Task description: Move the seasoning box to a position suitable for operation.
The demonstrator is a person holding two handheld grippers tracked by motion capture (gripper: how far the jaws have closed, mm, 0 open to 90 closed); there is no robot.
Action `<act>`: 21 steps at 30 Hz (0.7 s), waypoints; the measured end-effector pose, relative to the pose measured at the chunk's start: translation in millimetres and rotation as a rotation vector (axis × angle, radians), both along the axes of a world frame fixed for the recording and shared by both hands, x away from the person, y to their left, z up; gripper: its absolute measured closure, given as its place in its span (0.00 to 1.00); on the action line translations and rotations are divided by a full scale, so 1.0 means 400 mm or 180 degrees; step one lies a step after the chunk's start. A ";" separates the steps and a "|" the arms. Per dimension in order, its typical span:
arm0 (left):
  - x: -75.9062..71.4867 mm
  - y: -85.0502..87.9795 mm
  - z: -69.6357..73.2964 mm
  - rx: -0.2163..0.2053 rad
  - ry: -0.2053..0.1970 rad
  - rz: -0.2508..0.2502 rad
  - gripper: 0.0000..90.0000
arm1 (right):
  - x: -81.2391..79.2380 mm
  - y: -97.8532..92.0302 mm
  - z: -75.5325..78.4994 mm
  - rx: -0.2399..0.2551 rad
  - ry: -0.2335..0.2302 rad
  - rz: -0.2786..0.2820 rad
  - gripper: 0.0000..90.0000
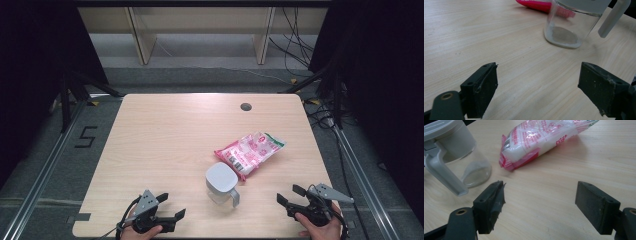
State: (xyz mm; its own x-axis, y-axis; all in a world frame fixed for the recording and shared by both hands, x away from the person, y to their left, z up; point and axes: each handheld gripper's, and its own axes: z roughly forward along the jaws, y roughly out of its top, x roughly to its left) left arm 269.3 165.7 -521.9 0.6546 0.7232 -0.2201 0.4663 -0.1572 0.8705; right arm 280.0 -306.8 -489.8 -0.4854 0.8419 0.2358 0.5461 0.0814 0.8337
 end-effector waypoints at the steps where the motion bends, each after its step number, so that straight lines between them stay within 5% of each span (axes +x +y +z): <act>1: -0.001 -0.001 0.000 -0.0017 0.0008 0.0014 0.16 | 0.000 0.001 0.000 0.0002 -0.0008 -0.0008 0.25; 4: -0.005 -0.007 -0.001 -0.0074 0.0055 0.0037 0.16 | -0.001 0.009 -0.004 0.0065 -0.0020 -0.0025 0.25; 7: -0.009 -0.012 -0.001 -0.0062 0.0051 0.0038 0.16 | 0.001 0.004 -0.003 -0.0058 -0.0055 0.0022 0.26; 14: -0.022 -0.049 -0.003 -0.0041 0.0021 -0.0136 0.25 | 0.003 0.005 -0.004 -0.0021 -0.0132 0.0019 0.27; 19: -0.021 -0.075 -0.006 -0.0091 0.0059 -0.0330 0.33 | 0.003 0.003 -0.004 -0.0076 -0.0111 0.0017 0.27; 20: -0.023 -0.091 -0.003 -0.0004 0.0042 -0.0452 0.36 | 0.004 0.005 -0.006 -0.0061 -0.0126 0.0011 0.27; 21: -0.025 -0.106 -0.001 -0.0088 0.0052 -0.0504 0.38 | 0.004 0.005 -0.006 -0.0065 -0.0129 0.0011 0.27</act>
